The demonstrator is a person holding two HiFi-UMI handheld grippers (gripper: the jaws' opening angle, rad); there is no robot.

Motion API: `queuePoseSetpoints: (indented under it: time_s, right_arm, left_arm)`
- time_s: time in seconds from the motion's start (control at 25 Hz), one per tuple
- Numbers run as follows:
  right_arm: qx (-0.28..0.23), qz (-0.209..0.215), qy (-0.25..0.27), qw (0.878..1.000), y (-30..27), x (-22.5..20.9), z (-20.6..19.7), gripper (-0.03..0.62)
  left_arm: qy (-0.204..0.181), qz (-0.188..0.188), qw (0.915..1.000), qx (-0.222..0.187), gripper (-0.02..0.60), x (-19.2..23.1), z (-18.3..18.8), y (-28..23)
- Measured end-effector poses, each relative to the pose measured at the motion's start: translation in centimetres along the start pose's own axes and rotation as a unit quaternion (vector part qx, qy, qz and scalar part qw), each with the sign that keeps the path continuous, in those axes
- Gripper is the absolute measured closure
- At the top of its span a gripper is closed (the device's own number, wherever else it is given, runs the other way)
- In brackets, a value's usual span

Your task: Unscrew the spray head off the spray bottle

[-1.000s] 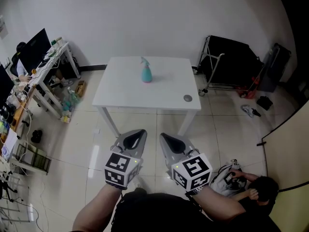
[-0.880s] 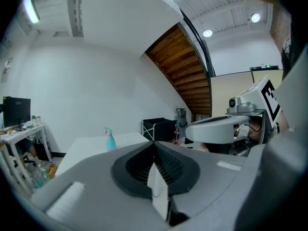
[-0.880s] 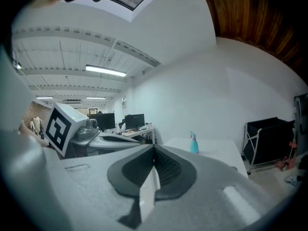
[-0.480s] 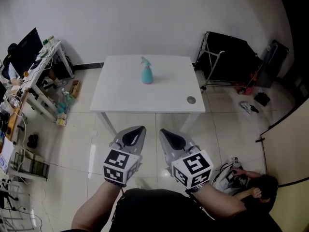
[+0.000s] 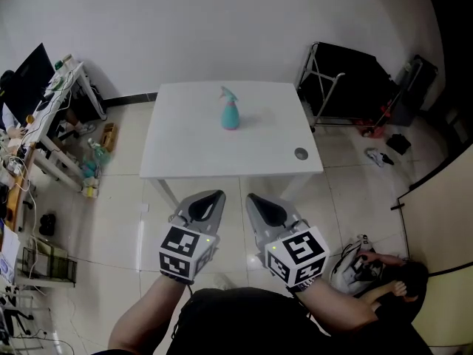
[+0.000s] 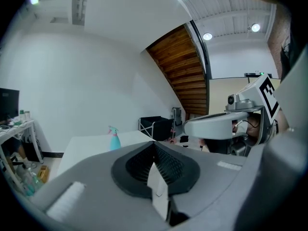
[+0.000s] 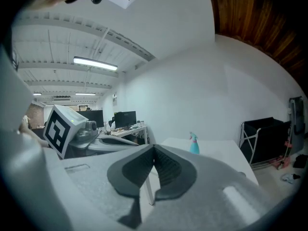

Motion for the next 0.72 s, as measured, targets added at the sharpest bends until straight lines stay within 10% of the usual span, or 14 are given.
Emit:
queuePoseSetpoints:
  time_s: [0.72]
  right_arm:
    - [0.005,-0.014,-0.002,1.0,-4.8,-1.1,1.1,0.603]
  left_arm:
    - [-0.003,-0.009,0.9999,0.006,0.569,4.6,0.0,-2.1]
Point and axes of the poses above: the fingertips, and each gripper's own axes: y backward along the fingers, x to its left, z out of its top, the point moved 8 cm from there along y, backward along the fingers, and after that the axes turned 4 degrees about -y, right-handed, at the moved point
